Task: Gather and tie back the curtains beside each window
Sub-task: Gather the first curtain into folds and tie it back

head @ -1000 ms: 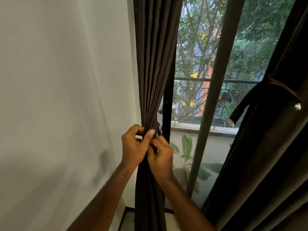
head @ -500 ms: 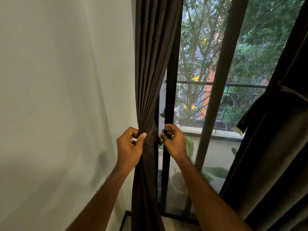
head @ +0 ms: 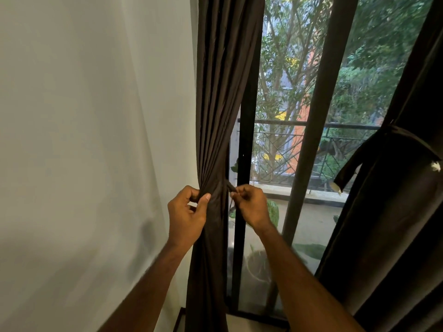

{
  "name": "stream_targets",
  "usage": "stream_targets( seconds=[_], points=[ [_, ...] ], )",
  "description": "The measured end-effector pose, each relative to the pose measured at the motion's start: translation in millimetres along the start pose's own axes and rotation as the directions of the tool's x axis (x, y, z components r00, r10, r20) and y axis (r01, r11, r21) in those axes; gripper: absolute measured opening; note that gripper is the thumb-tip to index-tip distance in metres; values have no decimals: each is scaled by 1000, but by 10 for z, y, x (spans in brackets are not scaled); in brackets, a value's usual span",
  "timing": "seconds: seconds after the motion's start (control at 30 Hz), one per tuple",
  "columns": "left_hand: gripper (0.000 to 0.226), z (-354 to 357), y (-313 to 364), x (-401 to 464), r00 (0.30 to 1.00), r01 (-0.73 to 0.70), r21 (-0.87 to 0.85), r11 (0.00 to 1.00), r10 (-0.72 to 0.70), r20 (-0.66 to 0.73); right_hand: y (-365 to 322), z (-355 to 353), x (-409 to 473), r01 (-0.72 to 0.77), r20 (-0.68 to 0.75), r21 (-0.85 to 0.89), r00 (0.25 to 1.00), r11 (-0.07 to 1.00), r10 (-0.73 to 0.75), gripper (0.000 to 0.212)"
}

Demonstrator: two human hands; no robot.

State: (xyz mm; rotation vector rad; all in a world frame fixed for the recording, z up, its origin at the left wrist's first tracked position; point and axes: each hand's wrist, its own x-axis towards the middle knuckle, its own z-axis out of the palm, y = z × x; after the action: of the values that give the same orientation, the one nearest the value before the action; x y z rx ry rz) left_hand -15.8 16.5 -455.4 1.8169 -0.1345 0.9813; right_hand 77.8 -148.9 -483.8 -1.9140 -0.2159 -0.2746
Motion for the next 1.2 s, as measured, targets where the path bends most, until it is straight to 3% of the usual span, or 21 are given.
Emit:
stream_targets(
  seconds=[0.07,0.13,0.3,0.47,0.6,0.7,0.77,0.83,0.9,1.0,1.1,1.2],
  points=[
    [18,26,-19,48,997,-17,63,998,21,-68,-178,-61,-243,6,-105,62,994,998,1,15],
    [20,90,-21,77,994,-34,116,993,46,-104,-317,-52,-492,81,-85,133,994,988,-70,21],
    [15,308,66,-8,999,-12,-1,1000,12,40,-391,94,-733,326,-117,74,941,942,-317,14],
    [17,323,94,-65,979,127,-160,979,-98,178,-352,23,-785,327,-152,66,937,943,-314,17],
    [24,278,134,-13,915,360,-345,867,-255,314,-328,-14,-705,256,-240,58,942,965,-235,26],
    [16,221,21,152,927,321,-236,917,-253,277,-274,1,-674,252,-232,44,944,967,-235,21],
    [35,159,-84,318,927,273,-125,954,-226,300,-229,-46,-646,249,-166,128,960,960,-227,14],
    [62,79,-183,499,843,282,-109,953,-191,503,-209,-145,-605,173,11,391,981,904,-193,16],
    [74,37,-183,621,668,352,-86,932,-186,721,-223,-246,-578,-2,220,605,962,796,-165,22],
    [93,91,-132,652,442,552,-40,833,-252,861,-170,-303,-519,-162,372,712,913,684,-170,29],
    [97,172,-156,558,439,614,-28,789,-312,843,-121,-360,-490,-195,357,730,926,655,-123,29],
    [81,219,-210,477,494,577,-33,816,-316,810,-70,-355,-439,-20,157,601,983,799,-94,17]
  ],
)
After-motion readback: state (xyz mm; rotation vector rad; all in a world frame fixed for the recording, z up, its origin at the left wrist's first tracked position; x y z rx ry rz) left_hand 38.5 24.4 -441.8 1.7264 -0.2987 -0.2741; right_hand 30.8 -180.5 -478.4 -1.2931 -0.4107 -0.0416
